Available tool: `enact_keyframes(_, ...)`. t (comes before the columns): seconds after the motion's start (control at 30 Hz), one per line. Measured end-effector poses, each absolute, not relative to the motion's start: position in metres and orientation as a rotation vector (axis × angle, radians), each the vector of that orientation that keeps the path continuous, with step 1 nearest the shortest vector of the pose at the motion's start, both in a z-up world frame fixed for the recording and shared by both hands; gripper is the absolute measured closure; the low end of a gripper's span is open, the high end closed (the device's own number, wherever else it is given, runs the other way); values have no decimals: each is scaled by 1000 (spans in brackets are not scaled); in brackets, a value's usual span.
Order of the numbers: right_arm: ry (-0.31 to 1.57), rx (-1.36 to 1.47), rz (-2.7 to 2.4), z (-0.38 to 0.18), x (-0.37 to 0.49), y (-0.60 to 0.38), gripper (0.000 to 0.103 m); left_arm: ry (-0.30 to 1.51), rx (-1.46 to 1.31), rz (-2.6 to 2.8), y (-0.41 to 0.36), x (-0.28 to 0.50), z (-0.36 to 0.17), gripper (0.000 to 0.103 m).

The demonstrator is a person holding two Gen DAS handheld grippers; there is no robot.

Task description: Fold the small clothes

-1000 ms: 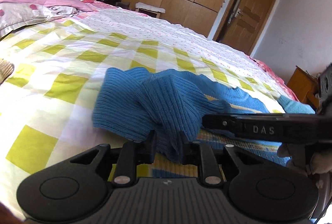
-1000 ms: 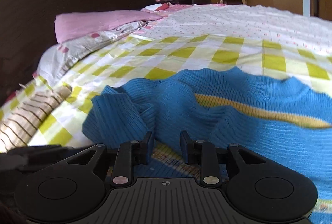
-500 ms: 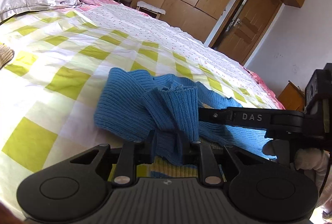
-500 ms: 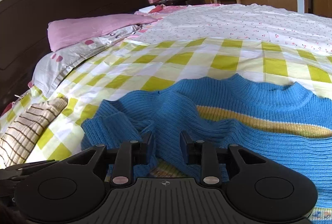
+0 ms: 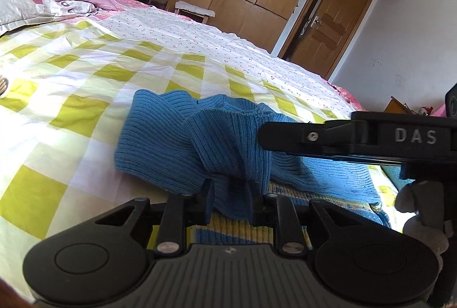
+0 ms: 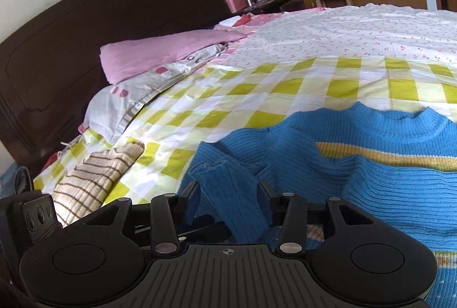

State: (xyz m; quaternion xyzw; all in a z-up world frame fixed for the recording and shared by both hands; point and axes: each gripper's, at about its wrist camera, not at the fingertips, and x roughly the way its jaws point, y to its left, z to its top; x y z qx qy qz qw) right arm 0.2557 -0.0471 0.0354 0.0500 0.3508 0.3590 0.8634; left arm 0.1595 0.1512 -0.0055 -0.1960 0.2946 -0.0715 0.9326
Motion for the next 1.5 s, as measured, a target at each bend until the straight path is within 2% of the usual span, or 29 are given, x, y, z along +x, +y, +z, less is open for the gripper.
enact_keyframes(0.17, 789, 52, 734, 22, 274, -25, 61, 596, -381, -148, 150, 157, -4, 75)
enact_keyframes(0.23, 831, 62, 737, 19, 280, -23, 90, 596, -383, -149, 151, 157, -4, 75)
enact_keyframes(0.27, 849, 79, 738, 18, 283, -24, 91, 595, -384, -151, 151, 157, -4, 75)
enact_keyframes(0.5, 774, 238, 698, 63, 307, -46, 95, 514, -317, -175, 140, 144, 9, 74)
enact_keyframes(0.67, 661, 376, 727, 117, 319, -58, 95, 458, -242, -228, 116, 137, 16, 68)
enact_keyframes(0.87, 553, 412, 796, 159, 310, -64, 95, 499, -222, -183, 95, 175, 11, 67)
enact_keyframes(1.03, 543, 390, 762, 159, 308, -82, 95, 508, -222, -23, 92, 222, 2, 67)
enact_keyframes(1.17, 545, 424, 705, 149, 312, -113, 95, 615, -244, 65, 94, 244, -18, 67)
enact_keyframes(1.5, 567, 551, 471, 96, 313, -219, 95, 661, -183, 109, 85, 212, -10, 66)
